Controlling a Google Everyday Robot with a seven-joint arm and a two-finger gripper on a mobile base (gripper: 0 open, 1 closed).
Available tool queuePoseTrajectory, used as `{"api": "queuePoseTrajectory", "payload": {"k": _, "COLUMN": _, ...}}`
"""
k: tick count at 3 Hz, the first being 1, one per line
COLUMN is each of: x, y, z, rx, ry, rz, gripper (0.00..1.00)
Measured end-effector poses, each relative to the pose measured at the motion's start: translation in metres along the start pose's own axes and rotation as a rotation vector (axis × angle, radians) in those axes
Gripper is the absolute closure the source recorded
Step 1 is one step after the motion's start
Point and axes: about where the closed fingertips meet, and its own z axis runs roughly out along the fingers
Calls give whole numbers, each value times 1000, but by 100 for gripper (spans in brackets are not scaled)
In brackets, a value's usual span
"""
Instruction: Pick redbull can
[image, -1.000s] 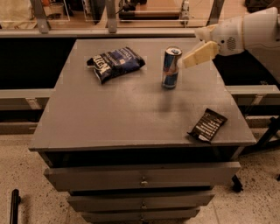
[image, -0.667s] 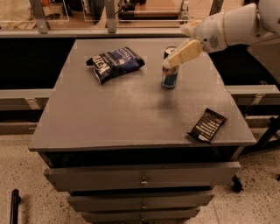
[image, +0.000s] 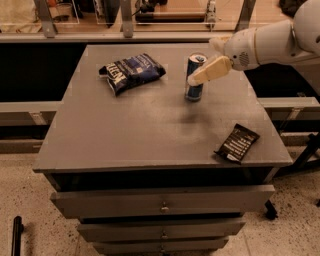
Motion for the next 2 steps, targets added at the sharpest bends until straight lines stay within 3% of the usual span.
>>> {"api": "queuePoseTrajectory", "payload": {"k": 1, "x": 5, "y": 1, "z": 1, "rx": 2, "ry": 0, "rz": 8, "gripper": 0}}
{"api": "queuePoseTrajectory", "payload": {"k": 2, "x": 4, "y": 2, "z": 4, "rx": -3, "ry": 0, "rz": 7, "gripper": 18}}
